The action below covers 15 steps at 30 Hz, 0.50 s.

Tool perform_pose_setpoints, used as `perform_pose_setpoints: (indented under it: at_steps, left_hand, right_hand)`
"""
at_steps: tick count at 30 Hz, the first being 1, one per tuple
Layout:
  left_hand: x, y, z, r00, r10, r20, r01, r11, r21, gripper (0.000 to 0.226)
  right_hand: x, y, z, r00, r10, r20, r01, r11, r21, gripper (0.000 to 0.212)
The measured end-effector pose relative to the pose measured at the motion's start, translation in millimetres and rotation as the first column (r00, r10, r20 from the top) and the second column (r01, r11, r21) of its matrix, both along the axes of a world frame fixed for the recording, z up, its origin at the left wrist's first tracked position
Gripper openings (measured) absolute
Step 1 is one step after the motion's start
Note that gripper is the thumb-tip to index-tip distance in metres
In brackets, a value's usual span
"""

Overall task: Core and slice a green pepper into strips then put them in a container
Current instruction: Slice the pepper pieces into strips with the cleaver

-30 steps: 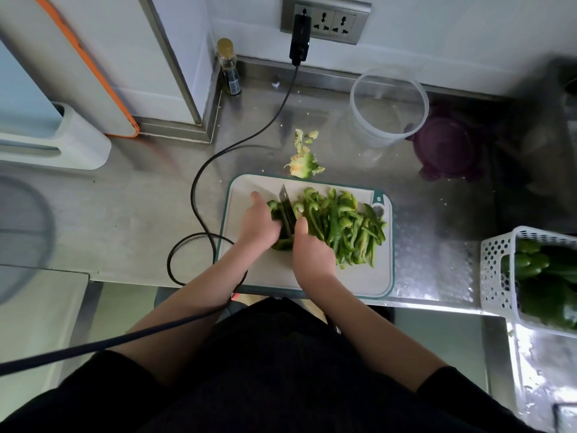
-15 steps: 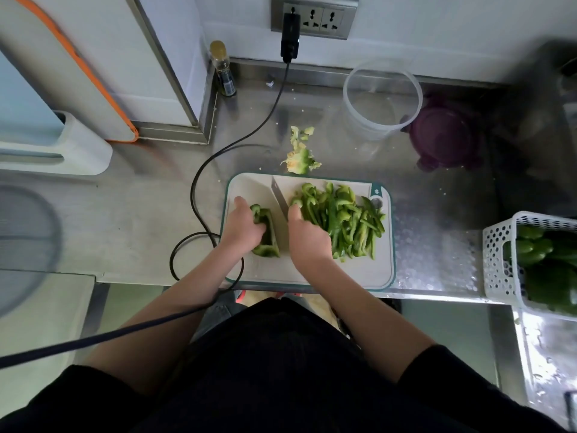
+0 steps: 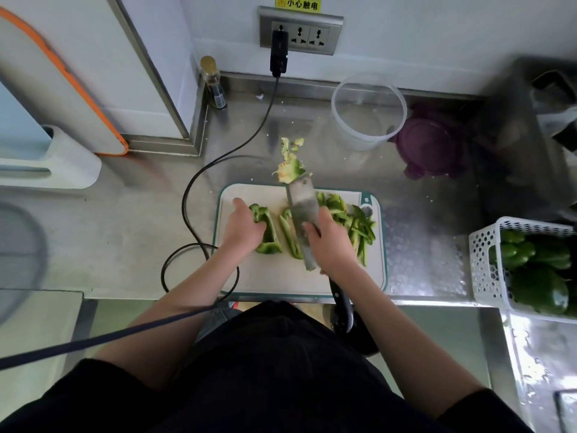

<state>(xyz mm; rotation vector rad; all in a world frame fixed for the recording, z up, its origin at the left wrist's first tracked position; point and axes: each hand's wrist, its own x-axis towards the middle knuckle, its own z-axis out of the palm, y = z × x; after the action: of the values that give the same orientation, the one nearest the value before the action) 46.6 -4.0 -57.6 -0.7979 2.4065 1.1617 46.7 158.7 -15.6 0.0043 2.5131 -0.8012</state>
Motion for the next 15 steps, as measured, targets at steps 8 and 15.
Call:
perform_pose_setpoints:
  at_steps: [8, 15]
  left_hand:
    - [4, 7, -4, 1.0, -0.002, -0.027, 0.002, 1.0, -0.019, 0.034]
    - [2, 8, -4, 0.999, -0.007, -0.034, 0.006, 0.999, -0.046, 0.026]
  right_hand:
    - [2, -28, -8, 0.994, 0.11, -0.001, -0.109, 0.992, 0.061, 0.016]
    - [6, -36, -25, 0.99, 0.143, -0.007, -0.141, 0.984, 0.112, 0.02]
